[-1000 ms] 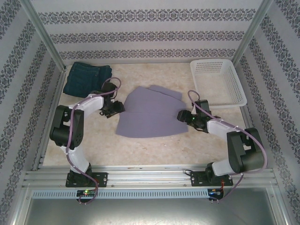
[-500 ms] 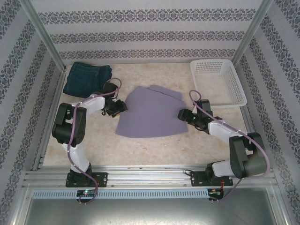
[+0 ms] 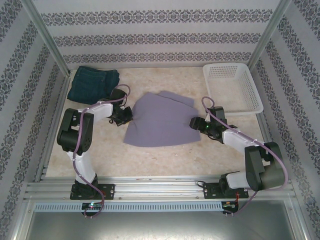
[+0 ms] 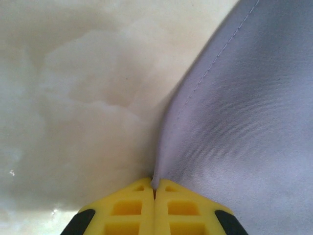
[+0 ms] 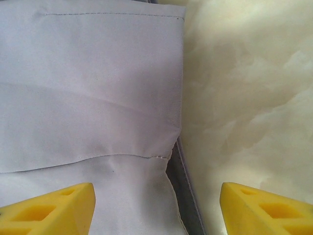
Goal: Fold and stack the skirts
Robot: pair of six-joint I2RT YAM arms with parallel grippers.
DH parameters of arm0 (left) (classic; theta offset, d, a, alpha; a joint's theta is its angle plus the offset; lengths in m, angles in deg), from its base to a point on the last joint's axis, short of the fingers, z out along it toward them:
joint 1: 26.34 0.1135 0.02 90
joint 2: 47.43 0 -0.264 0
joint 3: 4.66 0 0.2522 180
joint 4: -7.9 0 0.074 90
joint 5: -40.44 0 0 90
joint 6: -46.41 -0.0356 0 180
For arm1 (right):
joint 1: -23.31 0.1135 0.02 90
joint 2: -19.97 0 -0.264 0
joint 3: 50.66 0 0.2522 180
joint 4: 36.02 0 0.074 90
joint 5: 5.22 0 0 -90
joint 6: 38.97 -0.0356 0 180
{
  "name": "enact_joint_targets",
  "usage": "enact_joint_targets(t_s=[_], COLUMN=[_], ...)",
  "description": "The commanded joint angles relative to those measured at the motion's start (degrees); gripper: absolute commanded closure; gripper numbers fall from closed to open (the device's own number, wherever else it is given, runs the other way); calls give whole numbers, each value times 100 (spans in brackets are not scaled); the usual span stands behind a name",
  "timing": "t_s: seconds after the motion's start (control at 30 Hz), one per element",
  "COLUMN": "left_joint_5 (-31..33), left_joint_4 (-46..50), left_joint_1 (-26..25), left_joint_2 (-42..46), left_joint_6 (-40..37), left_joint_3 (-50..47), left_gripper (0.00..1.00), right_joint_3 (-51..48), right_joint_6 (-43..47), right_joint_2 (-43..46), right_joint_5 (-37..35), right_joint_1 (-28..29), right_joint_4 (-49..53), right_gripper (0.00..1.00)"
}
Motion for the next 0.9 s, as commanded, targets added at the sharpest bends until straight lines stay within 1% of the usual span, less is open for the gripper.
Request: enact_joint_targets(t_s=[0.0, 0.1, 0.2, 0.27, 0.5, 0.6, 0.77, 0.87], left_joint_5=[304, 434, 393, 327, 235, 232, 216, 233], left_joint_4=[57, -6, 118, 136, 68, 68, 67, 109], left_joint_1=[37, 44, 38, 39, 38, 42, 37, 44], left_joint_2=[531, 870, 905, 887, 869, 861, 852, 852], left_joint_6=[-81, -99, -151, -146, -113, -114, -104, -116], left_joint_3=[-54, -143, -77, -74, -114, -107, -149, -144], left_gripper=[100, 100, 100, 100, 100, 100, 100, 100], right_joint_3=[130, 182, 203, 240, 427, 670, 790, 740], right_joint_6=[57, 33, 73, 99, 151, 209, 83, -2], right_joint_2=[59, 22, -61, -179, -725, -1045, -1282, -1216], right_joint_5=[262, 383, 425, 546, 409, 526, 484, 574], right_joint_1=[-117, -148, -169, -184, -185, -184, -184, -184], right_joint_4=[-15, -53, -61, -69, -166, -200, -368, -388], right_gripper=[31, 35, 45, 51, 53, 62, 71, 85])
